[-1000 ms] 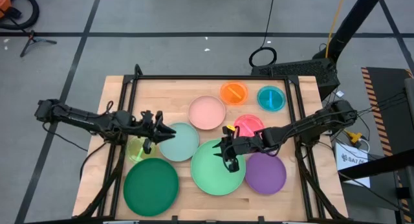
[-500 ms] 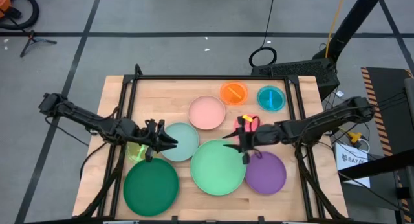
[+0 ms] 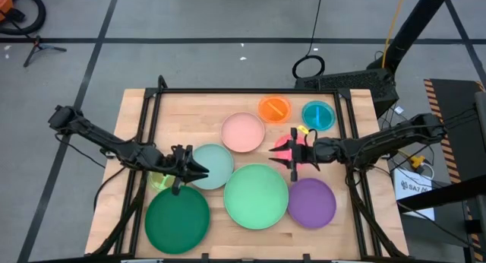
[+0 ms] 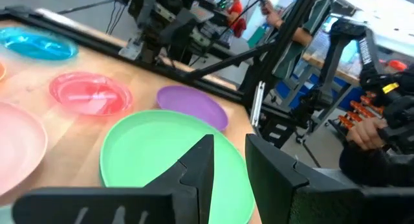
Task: Stack plastic plates
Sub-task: Stack the dark green plate on top of the light green plate
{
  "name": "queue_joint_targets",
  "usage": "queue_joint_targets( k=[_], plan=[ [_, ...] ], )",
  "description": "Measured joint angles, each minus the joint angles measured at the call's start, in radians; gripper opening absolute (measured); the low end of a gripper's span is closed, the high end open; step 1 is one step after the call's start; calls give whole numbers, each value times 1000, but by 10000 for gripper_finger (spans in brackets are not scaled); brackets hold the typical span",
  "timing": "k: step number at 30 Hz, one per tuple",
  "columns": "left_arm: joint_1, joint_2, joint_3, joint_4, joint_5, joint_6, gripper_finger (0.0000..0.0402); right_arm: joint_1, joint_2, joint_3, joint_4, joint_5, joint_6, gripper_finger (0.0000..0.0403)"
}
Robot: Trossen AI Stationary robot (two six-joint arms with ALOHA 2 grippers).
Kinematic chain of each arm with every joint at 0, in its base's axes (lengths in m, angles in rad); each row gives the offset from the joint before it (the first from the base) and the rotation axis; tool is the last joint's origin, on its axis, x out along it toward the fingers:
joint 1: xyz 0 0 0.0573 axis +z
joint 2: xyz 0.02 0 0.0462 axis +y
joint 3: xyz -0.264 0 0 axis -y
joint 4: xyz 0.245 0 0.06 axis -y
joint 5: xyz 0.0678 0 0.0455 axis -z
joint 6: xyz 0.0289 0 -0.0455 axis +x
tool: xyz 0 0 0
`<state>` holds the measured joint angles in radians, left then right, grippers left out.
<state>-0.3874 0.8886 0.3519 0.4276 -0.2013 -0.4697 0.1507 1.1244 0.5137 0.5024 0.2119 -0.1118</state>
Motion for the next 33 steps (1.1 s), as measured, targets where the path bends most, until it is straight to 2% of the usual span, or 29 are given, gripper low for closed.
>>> queue_joint_targets(
  k=[16, 19, 22, 28, 30, 33],
  plan=[
    [-61, 174, 0, -3, -9, -113, 94, -11, 8, -11, -13, 0, 59, 122],
    [-88, 218, 5, -20, 29, -156, 94, -11, 8, -11, -13, 0, 59, 122],
    [-122, 246, 85, -209, 71, -200, 94, -10, 8, -11, -13, 0, 59, 122],
    [-208, 335, 369, -945, 89, -203, 94, -10, 8, -11, -12, 0, 67, 122],
    [-231, 364, 425, -1100, 90, -183, 94, -10, 8, -11, -13, 0, 67, 122],
    [-251, 386, 444, -1221, 108, -167, 94, -10, 8, -11, -12, 0, 68, 122]
  ],
)
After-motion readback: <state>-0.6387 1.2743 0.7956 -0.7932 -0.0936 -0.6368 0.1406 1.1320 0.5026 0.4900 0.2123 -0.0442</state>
